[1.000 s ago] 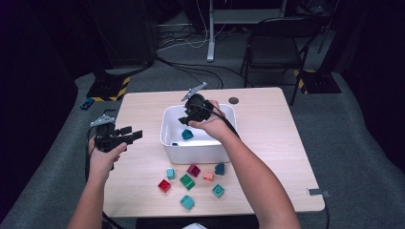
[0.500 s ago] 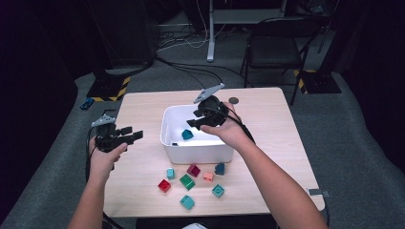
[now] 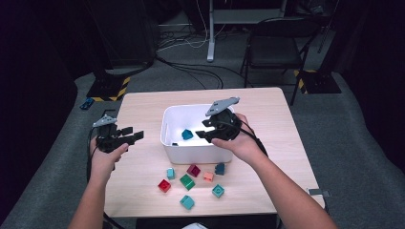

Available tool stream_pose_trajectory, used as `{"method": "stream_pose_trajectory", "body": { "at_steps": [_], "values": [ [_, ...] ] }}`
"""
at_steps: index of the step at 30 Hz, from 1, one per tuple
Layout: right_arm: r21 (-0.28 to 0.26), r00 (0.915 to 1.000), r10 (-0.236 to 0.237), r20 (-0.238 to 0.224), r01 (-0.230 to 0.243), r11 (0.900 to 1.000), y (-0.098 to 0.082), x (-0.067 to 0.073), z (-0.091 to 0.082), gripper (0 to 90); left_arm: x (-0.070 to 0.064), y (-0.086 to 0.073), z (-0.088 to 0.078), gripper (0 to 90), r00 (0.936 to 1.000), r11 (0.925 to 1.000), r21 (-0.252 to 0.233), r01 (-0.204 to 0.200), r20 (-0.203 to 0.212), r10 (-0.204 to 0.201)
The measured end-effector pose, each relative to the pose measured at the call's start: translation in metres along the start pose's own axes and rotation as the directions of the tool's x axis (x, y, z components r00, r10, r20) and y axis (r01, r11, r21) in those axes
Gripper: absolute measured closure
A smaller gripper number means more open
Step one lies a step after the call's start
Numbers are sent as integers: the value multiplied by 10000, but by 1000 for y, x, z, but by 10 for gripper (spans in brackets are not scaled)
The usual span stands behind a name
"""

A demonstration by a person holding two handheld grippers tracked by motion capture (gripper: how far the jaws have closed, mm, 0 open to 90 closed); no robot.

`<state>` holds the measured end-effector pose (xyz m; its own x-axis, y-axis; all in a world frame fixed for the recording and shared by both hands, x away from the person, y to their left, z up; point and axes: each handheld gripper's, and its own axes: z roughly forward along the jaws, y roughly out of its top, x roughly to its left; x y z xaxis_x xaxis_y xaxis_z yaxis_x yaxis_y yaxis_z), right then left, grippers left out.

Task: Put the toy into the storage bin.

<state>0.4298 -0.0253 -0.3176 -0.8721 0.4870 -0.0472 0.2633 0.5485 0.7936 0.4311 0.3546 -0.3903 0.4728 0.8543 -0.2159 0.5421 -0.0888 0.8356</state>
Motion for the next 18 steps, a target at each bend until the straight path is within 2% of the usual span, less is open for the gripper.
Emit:
{"method": "stream_pose_trajectory", "body": {
  "at_steps": [14,18],
  "values": [
    [-109,9999,-154,-42,154,9998,-25,19,-7,516,1,0,0,384,10000,10000,62,22,5,-22],
    [-235,9999,131,-103,-134,9996,-35,24,-7,512,1,0,-1,385,10000,10000,79,37,-4,-37]
  ]
}}
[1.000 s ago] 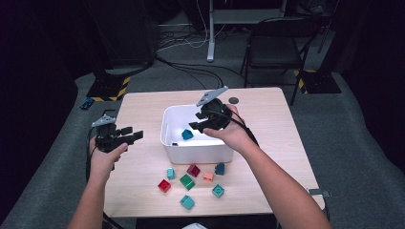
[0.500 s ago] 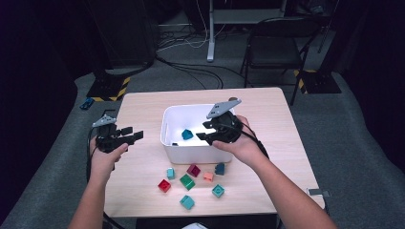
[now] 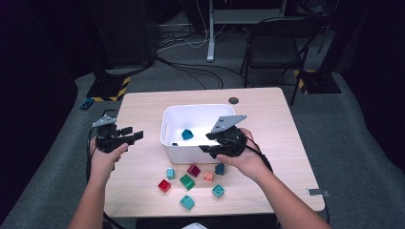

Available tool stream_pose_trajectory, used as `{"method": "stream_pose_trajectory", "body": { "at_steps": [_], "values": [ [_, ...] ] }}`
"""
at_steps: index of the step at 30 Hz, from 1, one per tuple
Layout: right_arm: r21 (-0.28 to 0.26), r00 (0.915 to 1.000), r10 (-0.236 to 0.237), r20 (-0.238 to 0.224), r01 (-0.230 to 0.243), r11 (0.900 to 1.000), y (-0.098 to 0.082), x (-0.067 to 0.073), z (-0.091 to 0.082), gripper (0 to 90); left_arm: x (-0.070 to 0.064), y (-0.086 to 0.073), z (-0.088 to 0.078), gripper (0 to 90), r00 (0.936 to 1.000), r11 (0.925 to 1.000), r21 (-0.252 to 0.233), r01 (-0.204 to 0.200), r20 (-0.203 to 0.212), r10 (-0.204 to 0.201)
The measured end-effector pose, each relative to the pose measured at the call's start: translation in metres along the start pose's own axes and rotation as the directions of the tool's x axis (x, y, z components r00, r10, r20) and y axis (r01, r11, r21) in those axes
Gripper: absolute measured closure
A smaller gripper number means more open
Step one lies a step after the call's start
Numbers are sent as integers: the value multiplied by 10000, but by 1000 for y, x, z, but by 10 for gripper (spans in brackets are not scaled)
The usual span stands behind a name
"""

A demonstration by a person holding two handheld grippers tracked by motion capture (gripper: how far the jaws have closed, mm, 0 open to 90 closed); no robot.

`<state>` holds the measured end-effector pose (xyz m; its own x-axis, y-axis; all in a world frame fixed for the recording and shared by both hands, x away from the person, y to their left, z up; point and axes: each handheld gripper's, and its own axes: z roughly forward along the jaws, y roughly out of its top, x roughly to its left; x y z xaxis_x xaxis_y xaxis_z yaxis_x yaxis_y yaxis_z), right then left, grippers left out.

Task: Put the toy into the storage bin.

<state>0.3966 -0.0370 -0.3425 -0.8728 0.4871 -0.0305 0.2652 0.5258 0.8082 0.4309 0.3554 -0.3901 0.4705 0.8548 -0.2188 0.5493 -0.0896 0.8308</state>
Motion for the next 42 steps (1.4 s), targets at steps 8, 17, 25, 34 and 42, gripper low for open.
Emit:
{"method": "stream_pose_trajectory", "body": {
  "at_steps": [8,17,25,34,42],
  "values": [
    [-97,10000,-85,-36,85,9999,-21,8,2,504,1,0,-1,384,10000,10000,-27,28,-25,-28],
    [80,9999,-29,99,28,10000,-49,15,12,489,0,0,0,385,10000,10000,-22,-7,-46,6],
    [289,9989,394,243,-401,9988,-76,15,22,488,1,-1,1,384,10000,10000,4,-13,-61,13],
    [388,9956,907,255,-916,9950,-99,11,27,486,0,-1,1,384,10000,10000,-22,-27,-64,27],
    [473,9953,858,444,-879,9950,-119,20,33,491,-1,-1,1,385,10000,10000,50,-20,-75,21]
  ]
}}
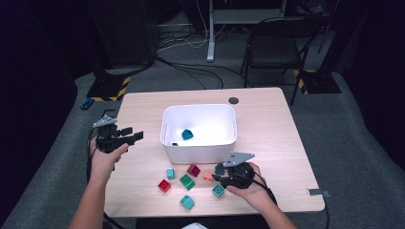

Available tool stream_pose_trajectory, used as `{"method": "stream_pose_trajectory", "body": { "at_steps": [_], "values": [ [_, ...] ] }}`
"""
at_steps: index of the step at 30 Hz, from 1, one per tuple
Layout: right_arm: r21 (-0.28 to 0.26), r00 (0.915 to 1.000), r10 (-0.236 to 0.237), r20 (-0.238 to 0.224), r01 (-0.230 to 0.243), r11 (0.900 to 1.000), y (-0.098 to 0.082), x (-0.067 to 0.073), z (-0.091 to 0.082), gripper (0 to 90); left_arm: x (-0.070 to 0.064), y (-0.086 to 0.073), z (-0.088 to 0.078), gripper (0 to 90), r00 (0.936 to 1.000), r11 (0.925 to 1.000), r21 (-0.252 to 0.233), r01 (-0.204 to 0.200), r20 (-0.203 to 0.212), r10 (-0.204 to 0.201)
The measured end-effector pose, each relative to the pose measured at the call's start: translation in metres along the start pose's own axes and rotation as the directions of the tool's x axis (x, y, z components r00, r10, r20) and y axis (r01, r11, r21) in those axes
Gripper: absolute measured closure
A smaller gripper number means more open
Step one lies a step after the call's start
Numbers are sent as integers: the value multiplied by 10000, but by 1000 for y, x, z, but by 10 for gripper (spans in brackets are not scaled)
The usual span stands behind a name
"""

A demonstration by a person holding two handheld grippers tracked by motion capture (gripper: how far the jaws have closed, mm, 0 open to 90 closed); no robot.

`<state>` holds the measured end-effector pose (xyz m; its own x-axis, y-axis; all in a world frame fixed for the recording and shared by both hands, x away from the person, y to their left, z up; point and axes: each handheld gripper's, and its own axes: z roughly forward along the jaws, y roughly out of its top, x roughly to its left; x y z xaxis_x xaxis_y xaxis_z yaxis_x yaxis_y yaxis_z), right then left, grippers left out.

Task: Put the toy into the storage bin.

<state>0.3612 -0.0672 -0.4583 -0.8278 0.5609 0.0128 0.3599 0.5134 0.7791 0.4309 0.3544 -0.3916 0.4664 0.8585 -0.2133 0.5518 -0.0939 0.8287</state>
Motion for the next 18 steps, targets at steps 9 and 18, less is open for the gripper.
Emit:
{"method": "stream_pose_trajectory", "body": {
  "at_steps": [9,18],
  "values": [
    [228,9997,95,-238,-90,9997,-20,9,12,503,-1,-1,2,385,10000,10000,61,-15,-9,15],
    [580,9984,161,-540,-130,9982,-30,15,22,500,-1,-1,2,384,10000,10000,68,5,-22,-5]
  ]
}}
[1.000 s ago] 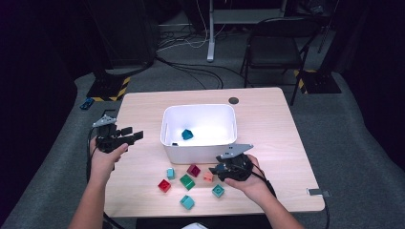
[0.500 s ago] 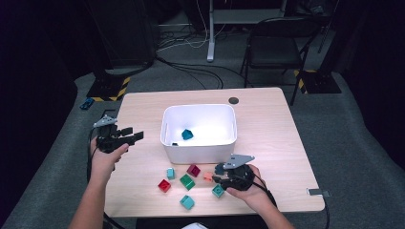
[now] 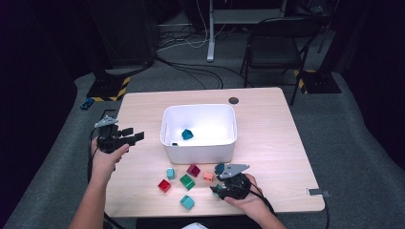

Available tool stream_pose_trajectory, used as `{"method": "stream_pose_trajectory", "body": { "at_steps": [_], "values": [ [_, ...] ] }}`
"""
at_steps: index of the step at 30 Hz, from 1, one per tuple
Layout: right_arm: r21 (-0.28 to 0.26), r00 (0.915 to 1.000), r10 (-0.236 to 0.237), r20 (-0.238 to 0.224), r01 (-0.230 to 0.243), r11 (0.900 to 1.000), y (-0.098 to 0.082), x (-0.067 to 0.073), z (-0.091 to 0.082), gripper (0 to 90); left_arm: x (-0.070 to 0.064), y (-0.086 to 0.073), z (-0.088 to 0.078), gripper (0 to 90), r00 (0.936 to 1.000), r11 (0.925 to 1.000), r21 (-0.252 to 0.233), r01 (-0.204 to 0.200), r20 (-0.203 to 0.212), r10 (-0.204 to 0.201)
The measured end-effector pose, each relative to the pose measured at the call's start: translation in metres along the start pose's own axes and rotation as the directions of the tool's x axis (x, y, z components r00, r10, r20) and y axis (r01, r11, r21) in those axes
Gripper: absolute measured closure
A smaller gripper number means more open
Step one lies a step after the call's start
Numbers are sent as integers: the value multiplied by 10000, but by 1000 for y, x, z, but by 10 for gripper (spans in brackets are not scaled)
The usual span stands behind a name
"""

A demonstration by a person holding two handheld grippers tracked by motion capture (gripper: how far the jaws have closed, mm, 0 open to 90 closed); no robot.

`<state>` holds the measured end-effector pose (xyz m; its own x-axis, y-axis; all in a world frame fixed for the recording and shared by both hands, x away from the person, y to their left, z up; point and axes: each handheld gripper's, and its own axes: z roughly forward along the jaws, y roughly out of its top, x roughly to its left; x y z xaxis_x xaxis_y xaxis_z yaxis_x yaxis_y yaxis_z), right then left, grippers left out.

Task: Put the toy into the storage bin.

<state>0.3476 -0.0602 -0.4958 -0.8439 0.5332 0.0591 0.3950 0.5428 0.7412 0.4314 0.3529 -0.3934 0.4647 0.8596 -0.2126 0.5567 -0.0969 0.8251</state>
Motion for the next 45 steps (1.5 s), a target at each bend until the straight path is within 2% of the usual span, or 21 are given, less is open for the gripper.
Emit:
{"method": "stream_pose_trajectory", "body": {
  "at_steps": [7,11,12,14,19,24,29,36,40,45],
  "values": [
    [300,9999,90,-106,-87,9995,-5,3,5,496,0,0,0,385,10000,10000,-1,-12,2,12],
    [359,9999,-76,-74,79,9993,-6,3,6,498,0,0,-1,385,10000,10000,-36,-6,9,6],
    [452,9999,99,-51,-97,9989,-7,4,5,500,0,0,-1,384,10000,10000,-31,-1,0,1],
    [476,10000,41,-36,-40,9989,-8,2,4,505,0,0,-1,384,10000,10000,-22,-9,0,9],
    [639,10000,93,11,-94,9979,-11,-1,2,578,0,0,0,385,10000,10000,-12,-13,8,13],
    [644,9999,167,-19,-165,9978,-11,-3,1,583,0,0,0,384,10000,10000,-16,-15,10,15],
    [563,10000,-36,37,34,9984,-7,-3,0,586,0,0,0,384,10000,10000,-25,-9,6,9],
    [450,10000,-62,20,61,9990,0,-3,-6,586,0,0,0,385,10000,10000,-19,2,-4,-2],
    [325,9999,-73,70,71,9994,7,-7,-14,587,0,0,0,385,10000,10000,16,4,-1,-4],
    [424,9999,-99,56,96,9991,18,-11,-23,586,0,0,1,385,10000,10000,23,14,10,-15]
  ]
}}
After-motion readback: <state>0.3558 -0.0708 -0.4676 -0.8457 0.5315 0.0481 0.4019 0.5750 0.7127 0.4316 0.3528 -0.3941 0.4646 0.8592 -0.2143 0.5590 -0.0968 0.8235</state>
